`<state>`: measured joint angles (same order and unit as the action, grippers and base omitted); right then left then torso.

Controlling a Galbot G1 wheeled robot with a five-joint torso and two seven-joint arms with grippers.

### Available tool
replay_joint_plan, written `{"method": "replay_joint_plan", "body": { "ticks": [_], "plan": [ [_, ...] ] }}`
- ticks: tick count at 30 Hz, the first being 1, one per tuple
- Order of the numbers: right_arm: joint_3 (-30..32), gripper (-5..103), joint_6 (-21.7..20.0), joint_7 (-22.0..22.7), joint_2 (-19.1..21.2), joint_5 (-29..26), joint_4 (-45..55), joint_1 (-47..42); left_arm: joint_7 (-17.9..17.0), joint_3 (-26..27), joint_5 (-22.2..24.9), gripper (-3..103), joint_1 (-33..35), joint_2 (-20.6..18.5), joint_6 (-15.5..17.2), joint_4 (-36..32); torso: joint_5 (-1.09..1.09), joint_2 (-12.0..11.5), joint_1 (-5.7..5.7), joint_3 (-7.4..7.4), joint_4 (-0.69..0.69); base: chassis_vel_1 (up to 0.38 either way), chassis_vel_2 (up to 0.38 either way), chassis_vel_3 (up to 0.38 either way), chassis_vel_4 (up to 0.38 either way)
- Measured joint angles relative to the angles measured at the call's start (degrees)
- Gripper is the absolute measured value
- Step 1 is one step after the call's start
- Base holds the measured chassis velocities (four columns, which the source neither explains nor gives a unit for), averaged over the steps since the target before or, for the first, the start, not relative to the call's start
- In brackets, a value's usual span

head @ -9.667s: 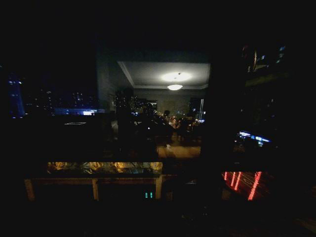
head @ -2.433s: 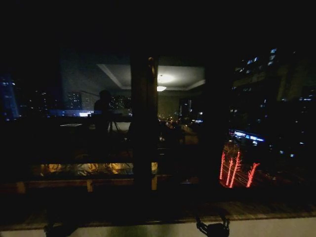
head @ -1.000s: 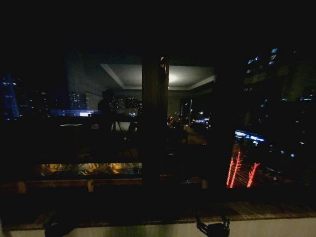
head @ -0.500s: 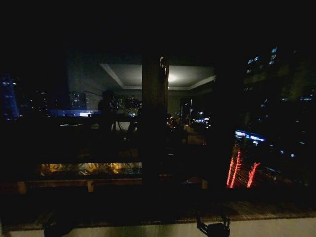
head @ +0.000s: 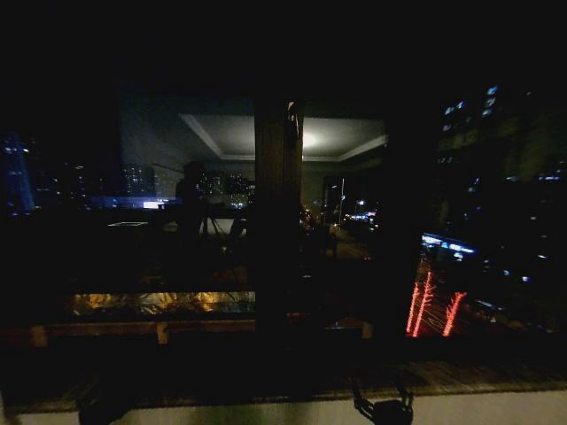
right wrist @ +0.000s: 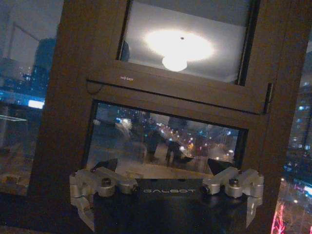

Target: Open the curtains by pulling them apart, changing their state from closed to fully open.

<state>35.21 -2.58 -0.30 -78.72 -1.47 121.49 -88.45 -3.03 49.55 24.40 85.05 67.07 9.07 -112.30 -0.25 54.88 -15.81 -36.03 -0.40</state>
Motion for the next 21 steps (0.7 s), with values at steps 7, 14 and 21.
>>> {"method": "replay_joint_plan", "body": {
  "ticks": [7, 14, 21],
  "plan": [
    [0.32, 100, 0.11, 0.07, 0.0, -0.99, 0.03, 0.0, -0.02, 0.37, 0.0, 100, 0.34, 0.41, 0.14, -0.68, 0.0, 0.0, 0.0, 0.0, 0.0, 0.0, 0.0, 0.0, 0.0],
    [0.28, 100, -0.04, 0.18, 0.0, -1.32, 0.05, 0.26, 0.02, 0.29, 0.37, 100, 1.16, 0.76, 0.26, -1.44, 0.0, 0.0, 0.0, 0.0, 0.0, 0.0, 0.0, 0.0, 0.0],
    [-0.17, 100, -0.96, 0.4, 0.0, -1.32, 0.1, 0.53, 0.23, 0.54, 0.45, 100, 1.37, 0.78, 0.26, -1.37, 0.0, 0.0, 0.0, 0.0, 0.0, 0.0, 0.0, 0.0, 0.0]
  ]
}}
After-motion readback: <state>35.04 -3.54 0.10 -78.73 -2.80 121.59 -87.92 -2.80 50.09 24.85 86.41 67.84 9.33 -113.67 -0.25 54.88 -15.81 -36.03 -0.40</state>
